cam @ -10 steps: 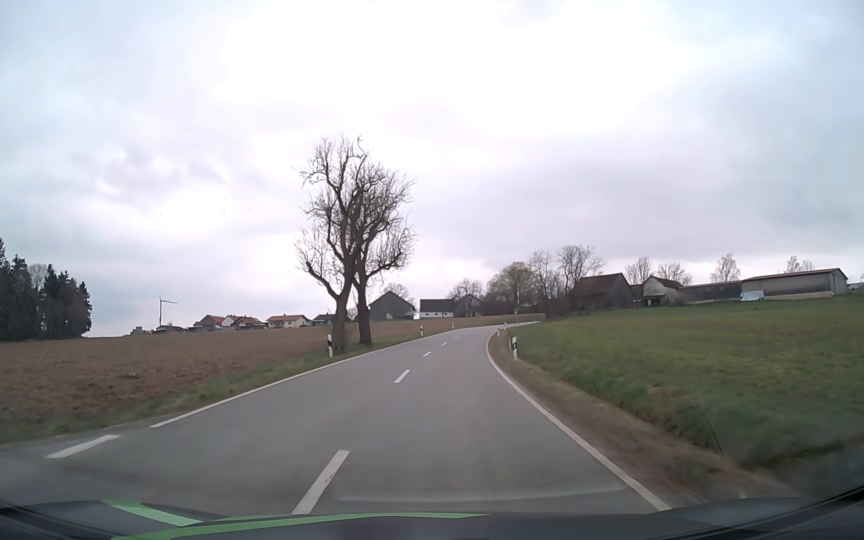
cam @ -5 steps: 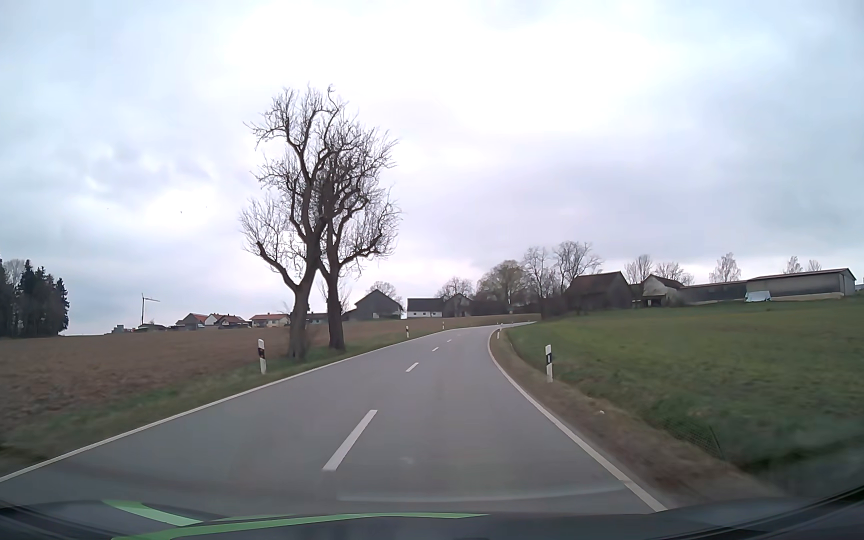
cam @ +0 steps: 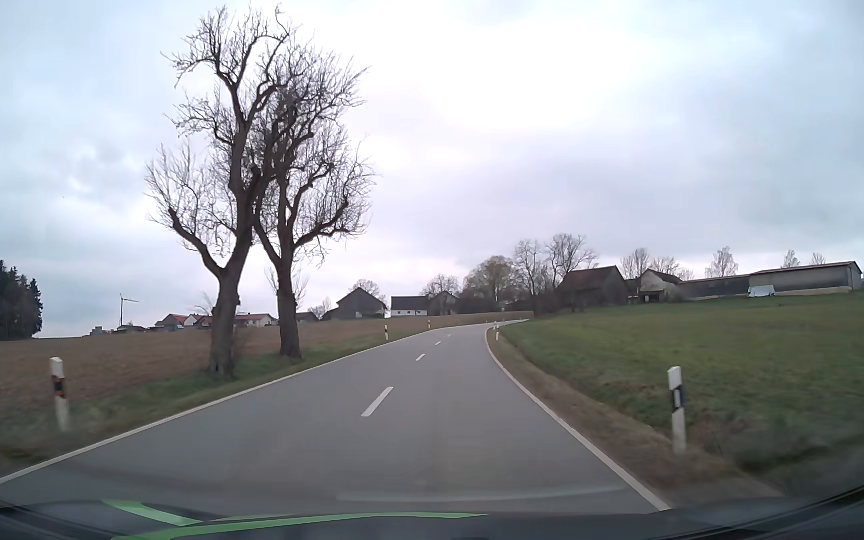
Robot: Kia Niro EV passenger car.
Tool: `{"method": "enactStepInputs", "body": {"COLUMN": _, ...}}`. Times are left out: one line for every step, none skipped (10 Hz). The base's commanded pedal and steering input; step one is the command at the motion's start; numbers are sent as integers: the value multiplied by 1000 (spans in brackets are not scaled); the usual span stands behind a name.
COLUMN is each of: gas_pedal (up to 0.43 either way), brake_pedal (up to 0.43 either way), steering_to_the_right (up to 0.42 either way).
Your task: Follow the waypoints while adhering to traffic rules and regulations
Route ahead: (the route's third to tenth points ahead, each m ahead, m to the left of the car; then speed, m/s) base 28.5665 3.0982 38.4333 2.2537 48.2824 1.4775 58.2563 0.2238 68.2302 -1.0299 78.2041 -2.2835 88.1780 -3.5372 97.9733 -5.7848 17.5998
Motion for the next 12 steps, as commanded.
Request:
{"method": "enactStepInputs", "body": {"gas_pedal": 299, "brake_pedal": 0, "steering_to_the_right": 16}}
{"method": "enactStepInputs", "body": {"gas_pedal": 299, "brake_pedal": 0, "steering_to_the_right": 16}}
{"method": "enactStepInputs", "body": {"gas_pedal": 287, "brake_pedal": 0, "steering_to_the_right": 16}}
{"method": "enactStepInputs", "body": {"gas_pedal": 287, "brake_pedal": 0, "steering_to_the_right": 16}}
{"method": "enactStepInputs", "body": {"gas_pedal": 287, "brake_pedal": 0, "steering_to_the_right": 15}}
{"method": "enactStepInputs", "body": {"gas_pedal": 287, "brake_pedal": 0, "steering_to_the_right": 14}}
{"method": "enactStepInputs", "body": {"gas_pedal": 280, "brake_pedal": 0, "steering_to_the_right": 13}}
{"method": "enactStepInputs", "body": {"gas_pedal": 280, "brake_pedal": 0, "steering_to_the_right": 12}}
{"method": "enactStepInputs", "body": {"gas_pedal": 280, "brake_pedal": 0, "steering_to_the_right": 10}}
{"method": "enactStepInputs", "body": {"gas_pedal": 280, "brake_pedal": 0, "steering_to_the_right": 10}}
{"method": "enactStepInputs", "body": {"gas_pedal": 280, "brake_pedal": 0, "steering_to_the_right": 9}}
{"method": "enactStepInputs", "body": {"gas_pedal": 280, "brake_pedal": 0, "steering_to_the_right": 9}}
